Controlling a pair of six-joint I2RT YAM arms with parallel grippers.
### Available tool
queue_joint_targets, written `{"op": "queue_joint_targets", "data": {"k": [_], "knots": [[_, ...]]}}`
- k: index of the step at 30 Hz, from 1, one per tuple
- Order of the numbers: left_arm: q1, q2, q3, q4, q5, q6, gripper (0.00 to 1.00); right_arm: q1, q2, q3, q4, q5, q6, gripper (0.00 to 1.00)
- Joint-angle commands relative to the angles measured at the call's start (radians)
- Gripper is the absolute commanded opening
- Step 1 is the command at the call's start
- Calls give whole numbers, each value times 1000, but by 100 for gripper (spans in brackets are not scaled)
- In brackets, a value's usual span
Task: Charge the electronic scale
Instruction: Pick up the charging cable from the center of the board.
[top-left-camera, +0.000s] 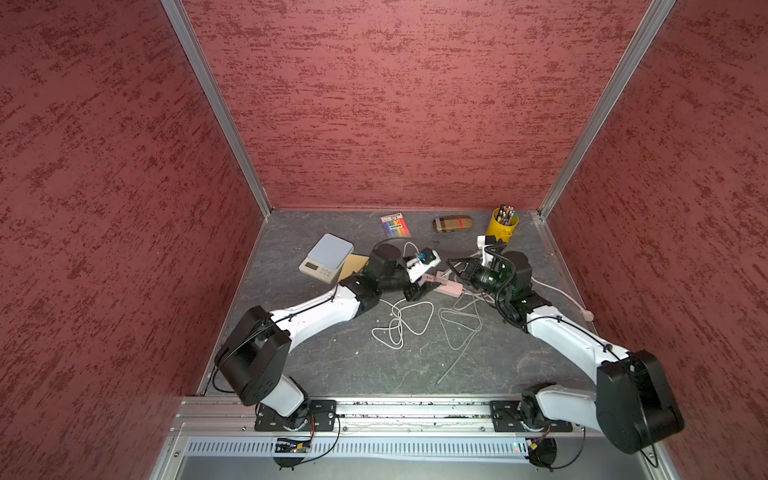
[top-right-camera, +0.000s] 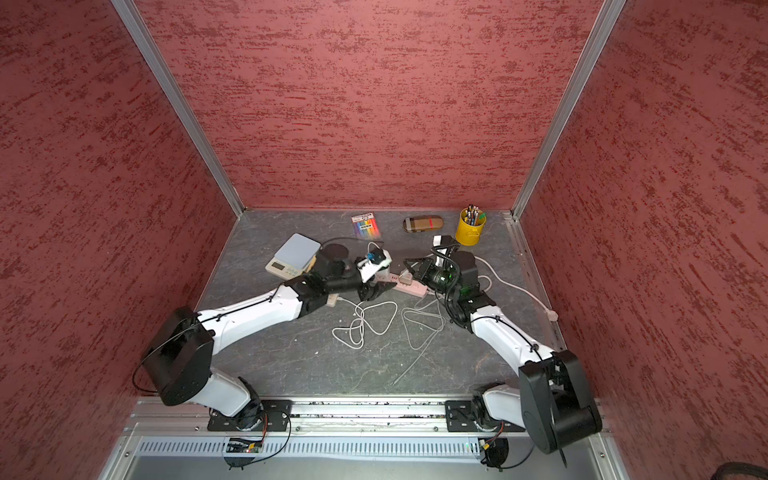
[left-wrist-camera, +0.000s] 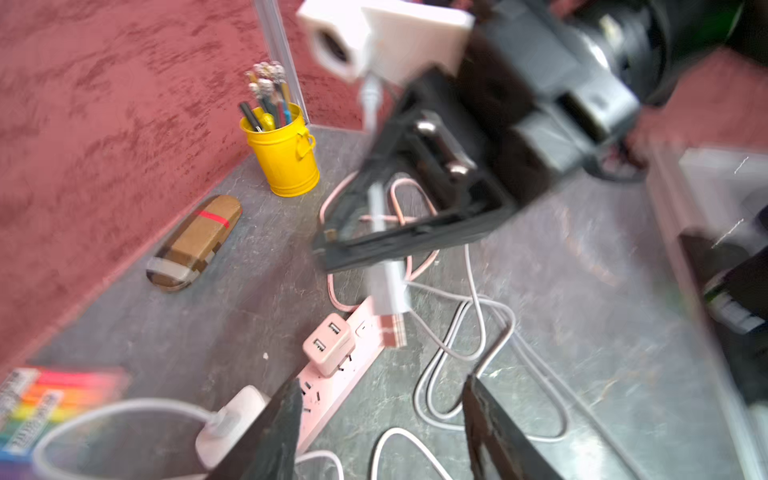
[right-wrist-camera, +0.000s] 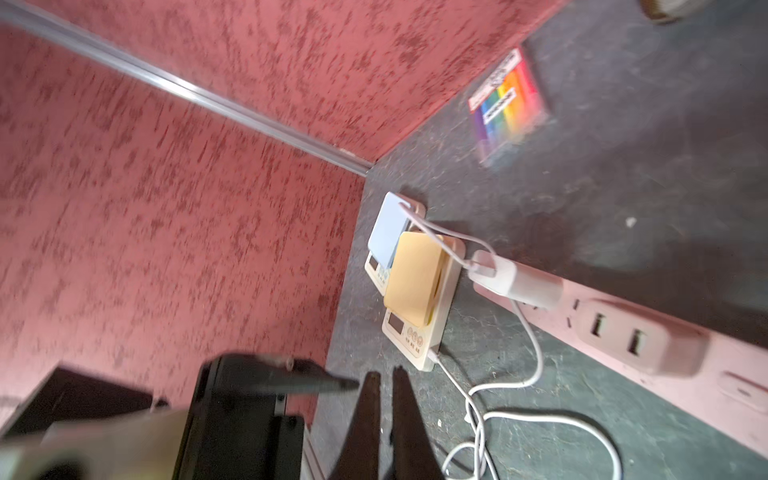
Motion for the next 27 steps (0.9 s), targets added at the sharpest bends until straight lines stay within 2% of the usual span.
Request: {"op": "queue_joint_targets", "data": {"k": [1,7,12,27], "knots": [[36,-4,-17,-12,282,-183,61,3,17,54,9,-128,-176,0],[79,51,-14,95,377,-304,60,3,17,57,58,-180,-178,0],[81,98,15,170,429,-380,54,3,31,52,59,-196,-174,0],[66,157,83,160,393,-375,41,14,27,13,113,-202,-109,0]]}}
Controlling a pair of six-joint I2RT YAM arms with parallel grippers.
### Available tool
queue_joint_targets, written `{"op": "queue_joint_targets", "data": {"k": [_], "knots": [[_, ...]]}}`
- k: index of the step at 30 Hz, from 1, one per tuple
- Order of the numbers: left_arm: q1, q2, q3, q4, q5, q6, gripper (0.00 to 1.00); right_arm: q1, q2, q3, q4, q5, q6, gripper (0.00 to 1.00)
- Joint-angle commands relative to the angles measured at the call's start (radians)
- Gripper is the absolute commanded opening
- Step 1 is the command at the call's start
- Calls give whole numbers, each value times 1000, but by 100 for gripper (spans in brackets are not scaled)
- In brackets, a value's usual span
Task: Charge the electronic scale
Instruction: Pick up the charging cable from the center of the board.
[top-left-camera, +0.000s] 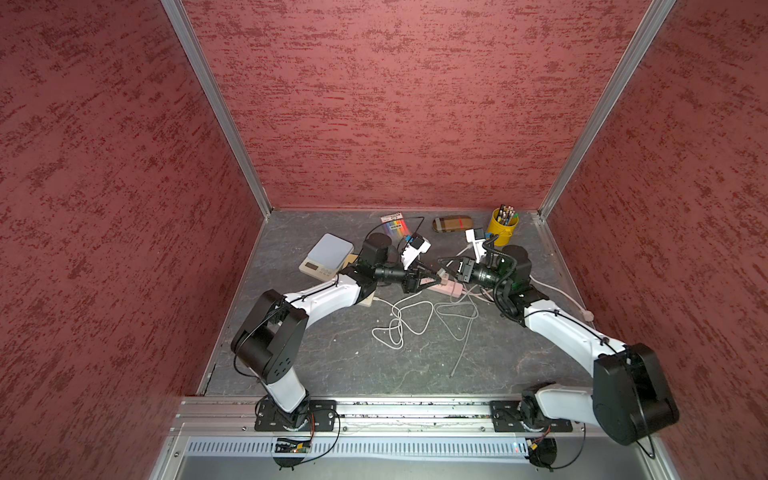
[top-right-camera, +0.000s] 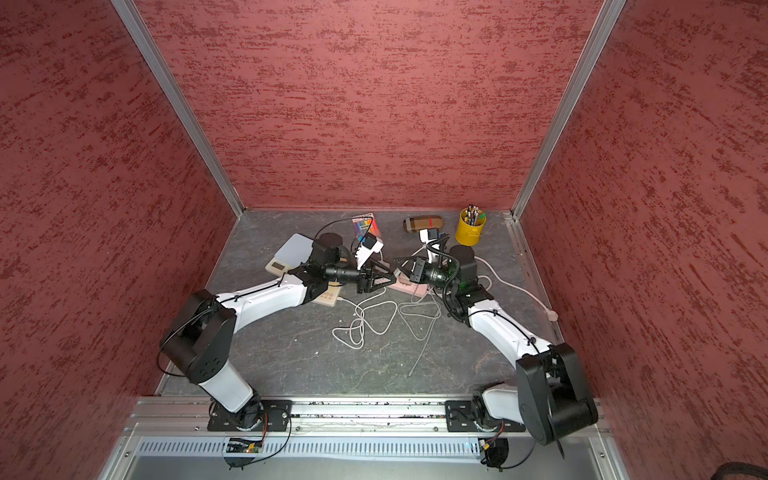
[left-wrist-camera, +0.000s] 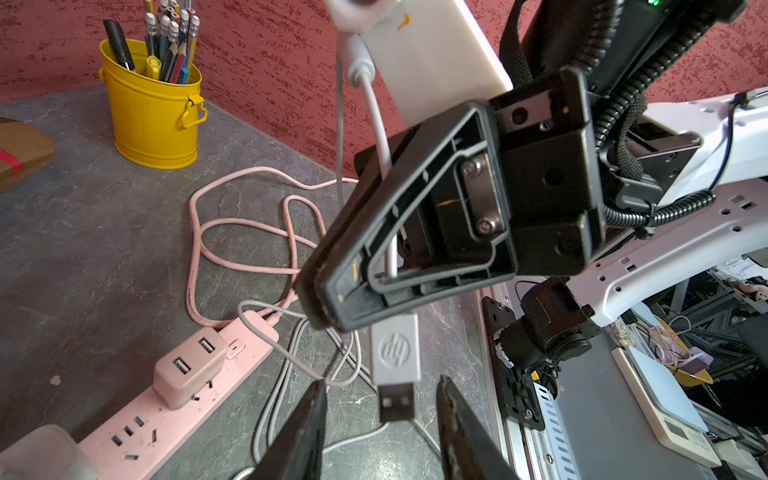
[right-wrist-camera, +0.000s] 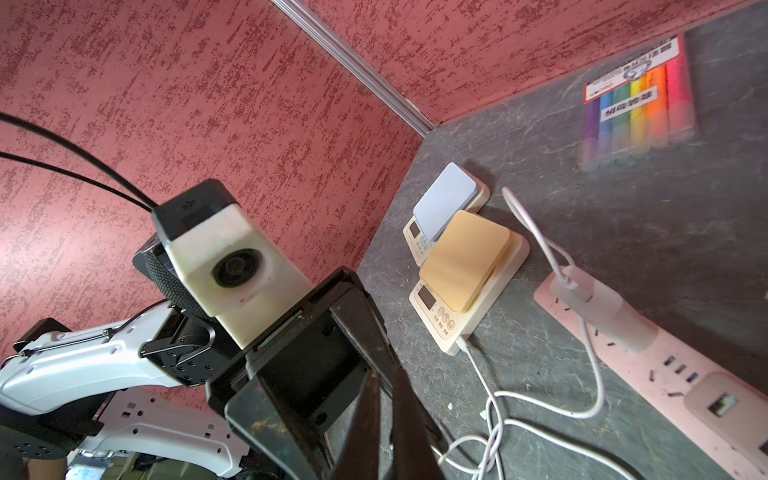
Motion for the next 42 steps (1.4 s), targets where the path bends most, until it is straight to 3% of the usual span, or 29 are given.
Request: {"op": "queue_joint_targets", "data": {"k": [1,6,9,11,13,16,21,42], "knots": [[-10,9,32,13,-5,7,37,10,-6,-10,51,-11,20,0],[-30,-1,40,-44,-36,58,18,13,-11,-9,50,14,41,0],[-39,-9,40,-90,-60,99,16,13,-21,-2,11,48,49,0],[-41,-16,36,-116,-79,123,14,13,-30,5,-29,72,53,13],[-41,-26,39,-148,-105,156,12,13,-41,17,-94,77,45,34],[-42,-42,54,-221,-140,230,12,13,-58,65,-259,81,-8,41],[-48,-57,72,-311,-201,333,12,13,-67,140,-480,64,-62,41],[-110,-85,78,-350,-334,451,13,31,19,244,-773,53,-168,28]]}}
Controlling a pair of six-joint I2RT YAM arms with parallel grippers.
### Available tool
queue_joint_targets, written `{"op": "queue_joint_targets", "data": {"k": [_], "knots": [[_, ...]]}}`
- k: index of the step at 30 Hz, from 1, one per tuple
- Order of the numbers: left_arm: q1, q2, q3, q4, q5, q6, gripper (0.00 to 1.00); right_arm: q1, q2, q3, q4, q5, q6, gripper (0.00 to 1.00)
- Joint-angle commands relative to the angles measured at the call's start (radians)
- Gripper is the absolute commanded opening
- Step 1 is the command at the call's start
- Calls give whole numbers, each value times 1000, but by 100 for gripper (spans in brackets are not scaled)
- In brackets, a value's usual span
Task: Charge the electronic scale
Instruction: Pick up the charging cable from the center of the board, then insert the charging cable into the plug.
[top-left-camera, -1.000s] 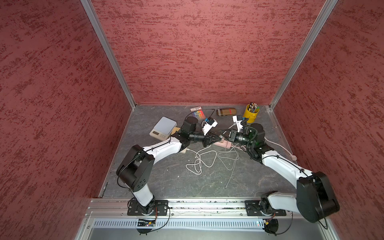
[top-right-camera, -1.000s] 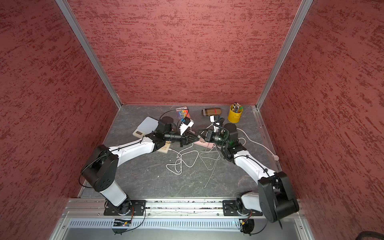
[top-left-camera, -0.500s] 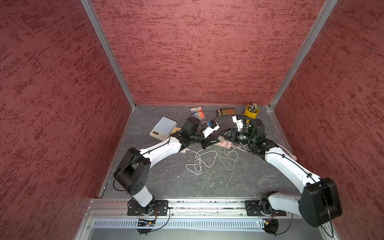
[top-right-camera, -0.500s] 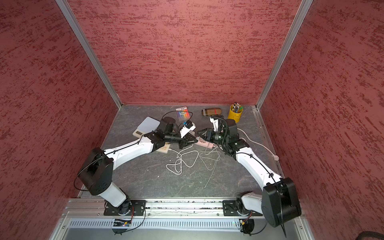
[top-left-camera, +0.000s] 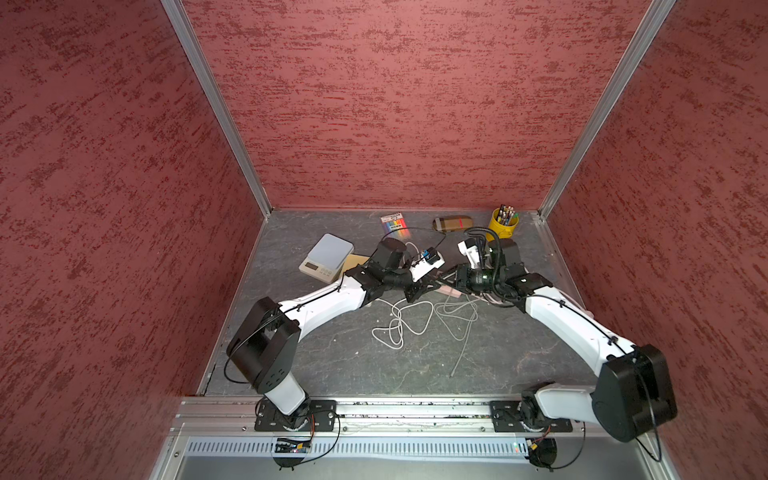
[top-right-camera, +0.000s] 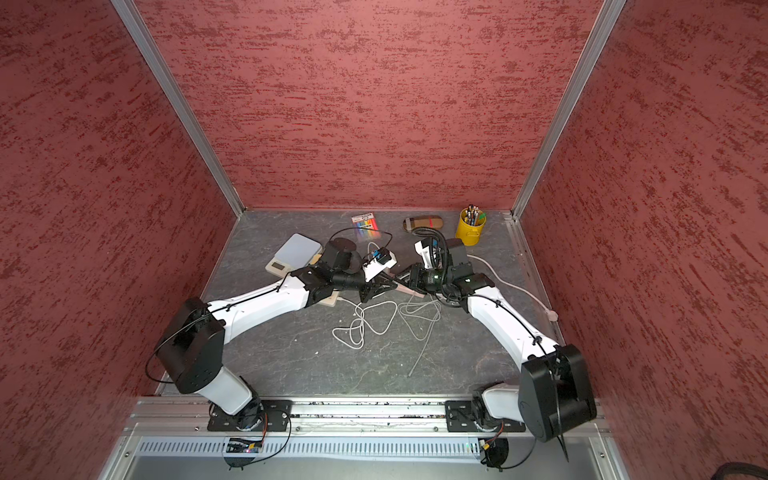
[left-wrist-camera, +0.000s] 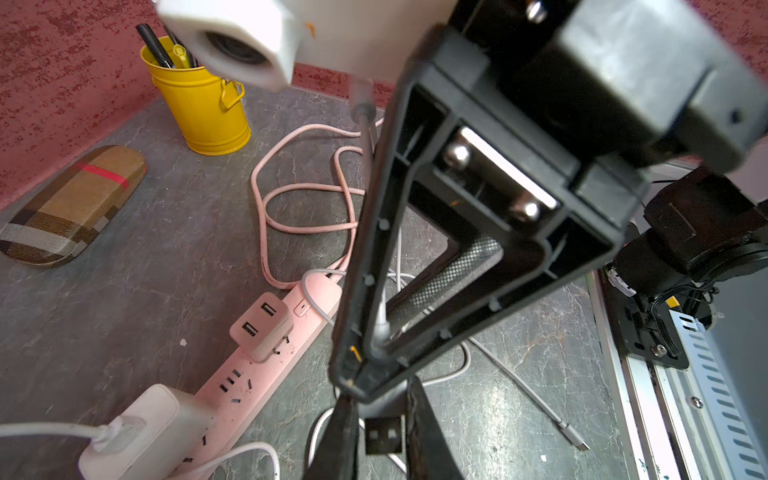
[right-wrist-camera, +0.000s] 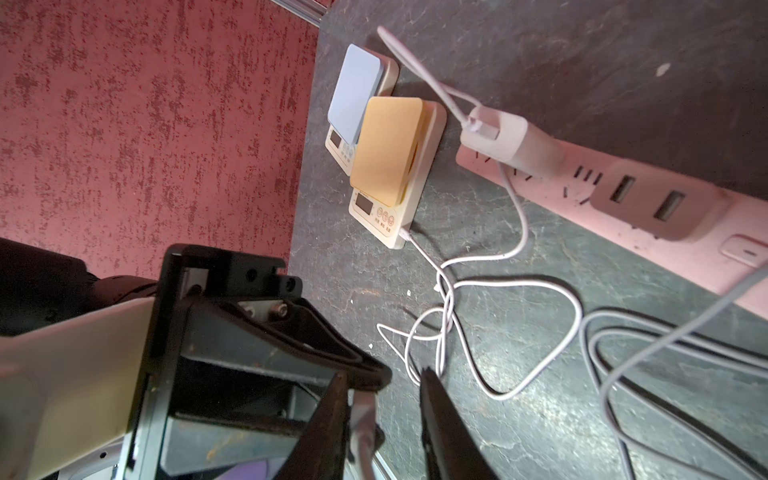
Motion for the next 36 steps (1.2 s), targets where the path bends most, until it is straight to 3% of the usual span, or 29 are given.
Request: {"op": "queue_joint_targets", "data": {"k": [1,5,9,11,13,15,21,26,31,36], "knots": [[-8,-30,16,-10,-22,31,13,8,-1,32,-41,-2,-29,22],[-18,-32,17,-19,-28,44,13,10,1,31,-7,-6,-7,4],[-30,-31,19,-33,-44,61,18,13,7,31,14,3,17,0],[-30,-34,15,-28,-61,56,32,14,-1,35,4,36,30,0],[-30,-38,9,-20,-99,40,53,13,-19,52,-49,150,49,0],[-19,-42,1,-2,-133,14,56,13,-34,69,-117,314,84,0],[31,-18,13,11,-224,-164,54,84,-24,86,-165,662,208,0],[68,3,22,-33,-284,-382,52,198,124,249,-291,930,244,0],[151,17,10,-55,-311,-559,52,260,305,413,-398,1078,244,0],[233,53,45,-99,-248,-614,53,288,421,515,-480,1187,227,0]]}}
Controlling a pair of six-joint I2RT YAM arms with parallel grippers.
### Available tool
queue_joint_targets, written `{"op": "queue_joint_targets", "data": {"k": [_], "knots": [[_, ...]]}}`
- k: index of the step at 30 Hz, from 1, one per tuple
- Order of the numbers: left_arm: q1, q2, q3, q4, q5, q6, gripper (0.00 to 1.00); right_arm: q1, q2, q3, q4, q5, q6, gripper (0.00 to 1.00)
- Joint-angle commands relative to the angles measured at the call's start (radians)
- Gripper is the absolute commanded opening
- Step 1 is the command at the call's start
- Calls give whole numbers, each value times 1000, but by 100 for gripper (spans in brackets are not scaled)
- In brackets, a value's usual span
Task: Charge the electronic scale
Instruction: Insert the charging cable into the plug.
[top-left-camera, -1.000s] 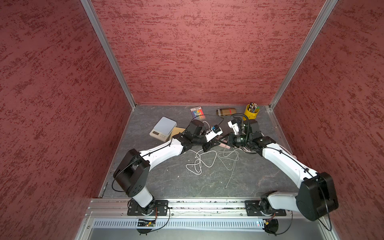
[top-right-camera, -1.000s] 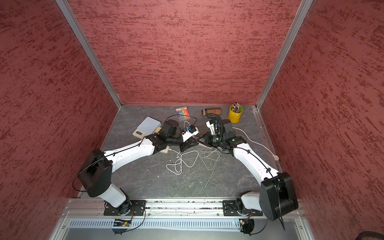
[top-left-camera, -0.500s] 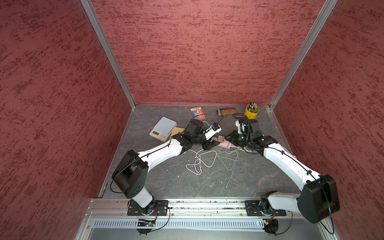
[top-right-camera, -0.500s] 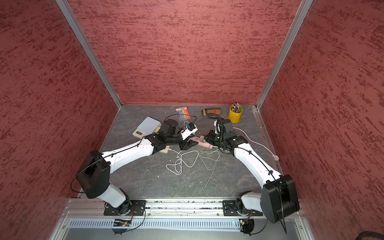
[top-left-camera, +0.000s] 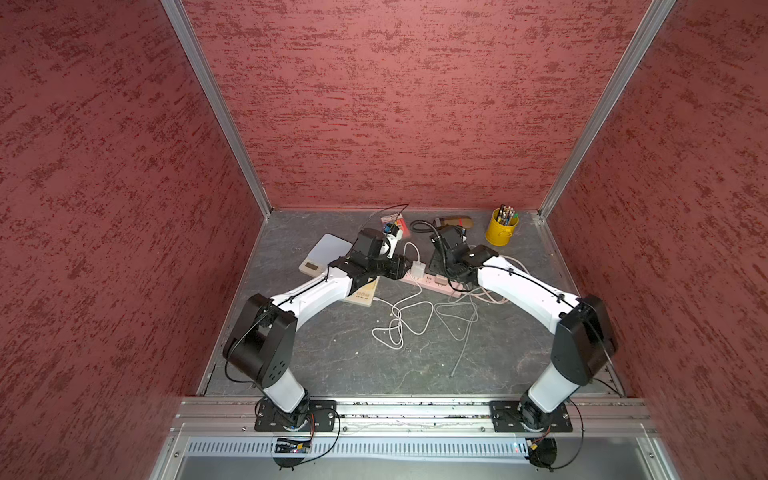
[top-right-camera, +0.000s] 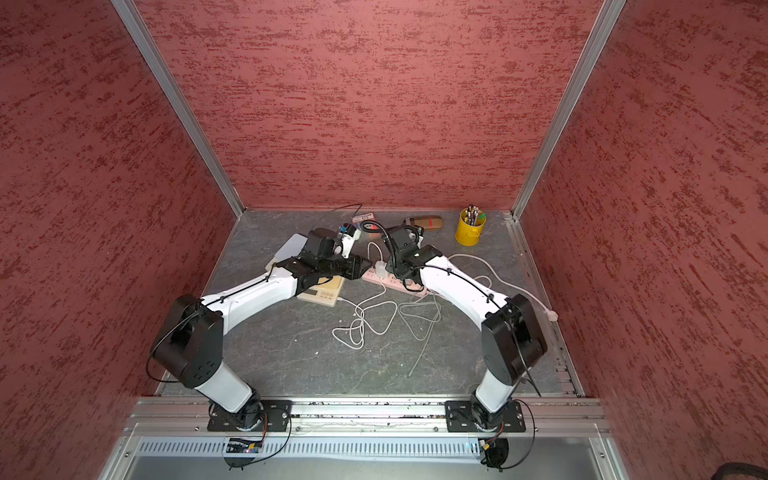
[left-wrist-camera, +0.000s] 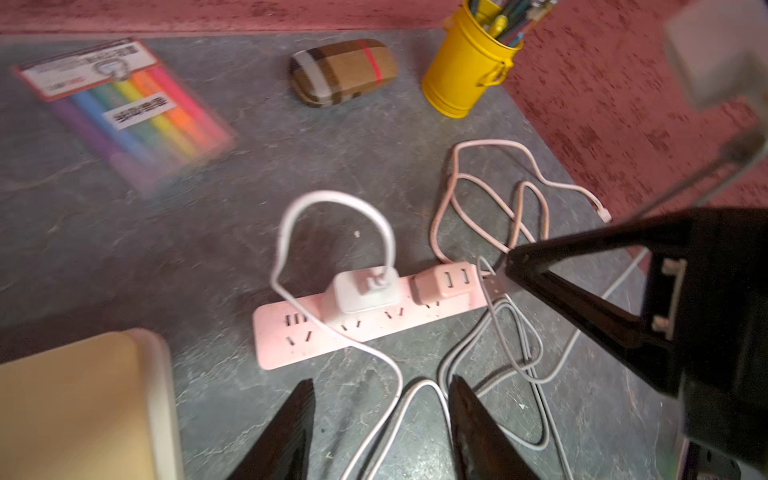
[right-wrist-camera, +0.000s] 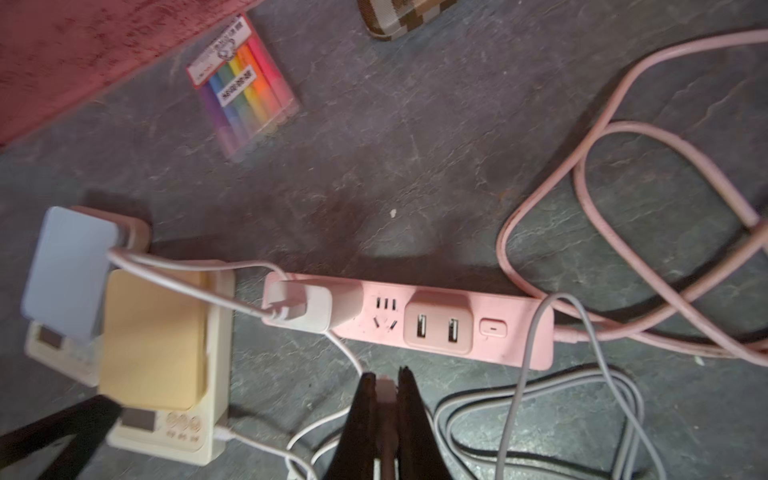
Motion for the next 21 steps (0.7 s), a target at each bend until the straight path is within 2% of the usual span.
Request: {"op": "queue_joint_targets", "data": {"k": [1,10,21], "knots": [[42,34,39,-45,31,-83,53,12,36,56,-111,166,14,0],[67,77,28,-28,89,-105,53,13,122,71,-111,183,-1,0],[68,85,23,-32,88,-107,53,3,147,49,-62,167,-36,0]]}}
